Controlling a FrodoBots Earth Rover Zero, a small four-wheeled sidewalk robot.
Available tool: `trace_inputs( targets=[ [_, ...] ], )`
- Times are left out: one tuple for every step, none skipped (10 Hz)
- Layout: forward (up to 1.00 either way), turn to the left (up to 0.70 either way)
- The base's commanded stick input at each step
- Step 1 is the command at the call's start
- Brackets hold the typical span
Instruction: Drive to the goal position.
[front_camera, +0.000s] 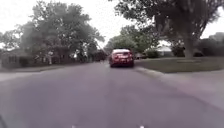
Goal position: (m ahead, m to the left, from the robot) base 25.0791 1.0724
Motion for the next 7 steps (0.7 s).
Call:
trace_inputs(
  targets=[
    [1.0, 0.0],
    [1.0, 0.0],
    [1.0, 0.0],
    [1.0, 0.01],
    [1.0, 0.18],
    [1.0, 0.24],
    [1.0, 0.06]
  ],
)
